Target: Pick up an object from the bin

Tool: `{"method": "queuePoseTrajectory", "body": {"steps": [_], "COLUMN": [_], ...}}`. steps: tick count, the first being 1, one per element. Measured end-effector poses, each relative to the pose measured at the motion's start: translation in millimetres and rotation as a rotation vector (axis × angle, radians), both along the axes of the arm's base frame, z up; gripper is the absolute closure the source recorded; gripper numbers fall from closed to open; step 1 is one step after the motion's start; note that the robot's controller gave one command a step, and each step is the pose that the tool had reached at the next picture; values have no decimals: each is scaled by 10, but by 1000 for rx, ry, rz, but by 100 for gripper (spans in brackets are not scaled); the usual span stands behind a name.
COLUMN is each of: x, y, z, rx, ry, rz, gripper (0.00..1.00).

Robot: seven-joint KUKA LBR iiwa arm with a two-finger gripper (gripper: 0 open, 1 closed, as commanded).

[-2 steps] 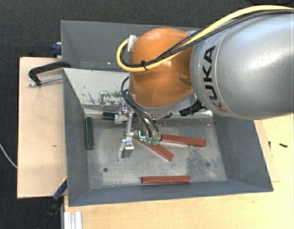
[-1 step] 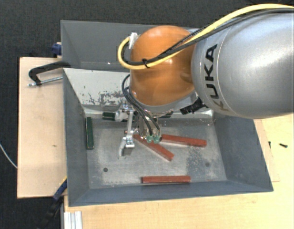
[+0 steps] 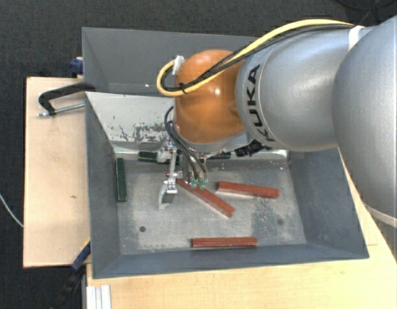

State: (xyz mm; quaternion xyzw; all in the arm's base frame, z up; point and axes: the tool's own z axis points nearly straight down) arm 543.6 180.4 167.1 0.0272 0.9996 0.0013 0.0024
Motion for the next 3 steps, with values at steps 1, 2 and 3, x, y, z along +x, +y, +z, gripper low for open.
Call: {"method": "queuePoseTrajectory", "body": {"steps": [1,2,3], "x": [307,59,-8], "y": [-663,-731,-1445], "z": [-42,-431,-901], "rx": [-3,-1,0], "ry": [-5,4,4], "rz": [-45,-121,-191], "gripper": [0,0,0]}}
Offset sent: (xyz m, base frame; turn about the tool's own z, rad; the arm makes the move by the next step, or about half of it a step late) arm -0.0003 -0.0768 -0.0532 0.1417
